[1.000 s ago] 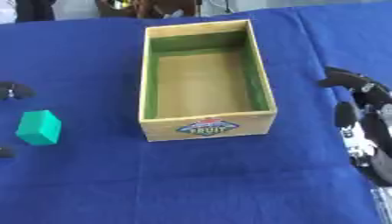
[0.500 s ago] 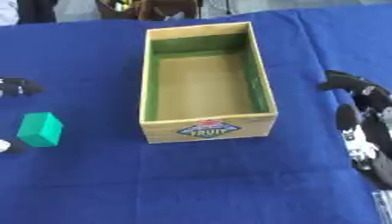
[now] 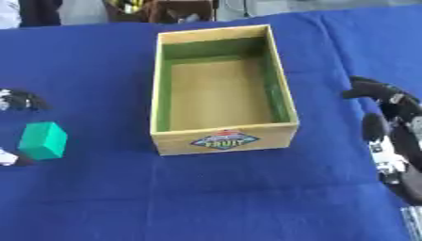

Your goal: Pick up objects on the table and place them in the box.

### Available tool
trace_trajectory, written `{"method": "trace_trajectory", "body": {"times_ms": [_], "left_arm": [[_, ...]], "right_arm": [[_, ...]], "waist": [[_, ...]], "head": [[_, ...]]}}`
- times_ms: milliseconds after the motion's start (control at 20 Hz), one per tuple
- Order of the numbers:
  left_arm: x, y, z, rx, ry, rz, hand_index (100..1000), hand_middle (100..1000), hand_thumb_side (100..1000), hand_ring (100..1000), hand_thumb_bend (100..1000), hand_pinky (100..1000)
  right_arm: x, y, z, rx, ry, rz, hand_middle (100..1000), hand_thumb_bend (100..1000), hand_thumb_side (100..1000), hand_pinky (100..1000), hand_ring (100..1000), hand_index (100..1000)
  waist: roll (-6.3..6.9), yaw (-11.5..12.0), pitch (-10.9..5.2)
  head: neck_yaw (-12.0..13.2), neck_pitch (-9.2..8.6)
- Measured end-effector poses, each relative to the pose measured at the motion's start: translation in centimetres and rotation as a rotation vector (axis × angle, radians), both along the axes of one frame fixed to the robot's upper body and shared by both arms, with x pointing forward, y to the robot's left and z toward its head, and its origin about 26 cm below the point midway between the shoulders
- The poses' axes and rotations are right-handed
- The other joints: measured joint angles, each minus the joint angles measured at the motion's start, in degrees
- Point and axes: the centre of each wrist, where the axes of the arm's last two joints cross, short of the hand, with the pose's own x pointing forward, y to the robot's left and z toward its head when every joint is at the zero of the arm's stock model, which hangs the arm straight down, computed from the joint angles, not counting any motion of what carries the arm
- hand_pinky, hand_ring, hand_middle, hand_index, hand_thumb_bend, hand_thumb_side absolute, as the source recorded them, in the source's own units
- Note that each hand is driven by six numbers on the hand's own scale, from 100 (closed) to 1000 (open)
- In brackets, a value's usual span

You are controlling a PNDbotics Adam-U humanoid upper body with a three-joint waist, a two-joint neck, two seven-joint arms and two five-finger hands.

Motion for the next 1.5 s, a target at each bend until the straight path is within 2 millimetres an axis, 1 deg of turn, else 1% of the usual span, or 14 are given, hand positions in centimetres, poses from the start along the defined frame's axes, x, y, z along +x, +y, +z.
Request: {"method": "trace_trajectory", "body": {"times_ms": [50,150,250,350,400,600,700,850,1000,1250,1300,1350,1500], "left_arm": [[0.01,-0.03,-0.03,0.000,-0.004,-0.006,873,780,600,771,609,729],[0.02,-0.07,-0.10,-0.001,-0.009,-0.015,840,739,602,740,583,711],[0.06,-0.01,-0.19,0.001,-0.012,-0.017,813,716,596,727,567,704],[0.09,-0.01,-0.30,0.006,-0.010,-0.016,806,708,593,722,563,701],[0.12,0.00,-0.39,0.007,-0.007,-0.016,782,676,585,694,543,683],[0.19,0.15,-0.56,0.012,0.000,-0.007,742,628,580,652,526,657],[0.23,0.23,-0.65,0.013,0.004,-0.003,712,590,598,616,492,635],[0.24,0.25,-0.70,0.008,0.003,-0.006,690,566,615,594,453,612],[0.27,0.14,-0.84,-0.011,-0.003,-0.024,644,532,634,553,402,565],[0.27,0.10,-1.00,-0.039,-0.008,-0.044,607,500,639,516,370,525],[0.27,0.10,-1.00,-0.043,-0.008,-0.046,588,483,638,496,350,501],[0.27,0.10,-1.01,-0.046,-0.007,-0.047,583,478,636,490,346,493],[0.26,0.09,-0.98,-0.055,-0.008,-0.052,548,443,654,460,289,456]], "right_arm": [[0.00,0.03,-0.02,0.002,0.001,0.001,676,100,804,930,893,836],[0.00,0.05,-0.03,0.004,0.001,0.001,676,100,803,929,893,836],[0.00,0.04,-0.03,0.004,0.001,0.001,675,100,802,929,892,835],[0.00,0.04,-0.03,0.006,0.000,0.001,675,100,802,929,893,835],[0.00,0.03,-0.03,0.007,0.000,0.001,675,100,804,930,893,835],[0.00,0.03,-0.04,0.010,-0.002,-0.001,675,100,803,929,893,835],[0.00,0.03,-0.04,0.012,-0.002,-0.002,675,100,805,930,893,835],[-0.01,0.03,-0.04,0.013,-0.002,-0.002,675,100,806,930,893,835],[-0.01,0.03,-0.05,0.014,-0.002,-0.001,674,100,805,930,893,835],[-0.01,0.02,-0.06,0.015,-0.002,-0.001,674,100,804,930,893,835],[-0.02,0.02,-0.06,0.015,-0.001,-0.002,674,100,804,930,893,835],[-0.02,0.02,-0.07,0.015,-0.001,-0.002,674,100,805,931,893,835],[-0.02,0.02,-0.07,0.015,-0.001,-0.002,674,100,805,931,893,835]], "waist": [[-0.01,0.03,0.00],[-0.03,0.07,0.00],[-0.04,0.07,0.00],[-0.04,0.03,0.00],[-0.04,0.01,0.00],[-0.06,-0.04,0.00],[-0.10,-0.03,0.00],[-0.16,0.11,0.00],[-0.19,0.31,0.00],[-0.22,0.33,0.00],[-0.22,0.28,0.00],[-0.21,0.24,0.00],[-0.21,0.27,0.00]], "head": [[-0.01,0.00],[-0.02,0.00],[-0.02,0.00],[-0.03,0.00],[-0.03,0.00],[-0.03,0.00],[-0.03,0.00],[-0.03,0.00],[-0.06,0.00],[-0.08,0.00],[-0.08,0.00],[-0.08,0.00],[-0.11,0.00]]}}
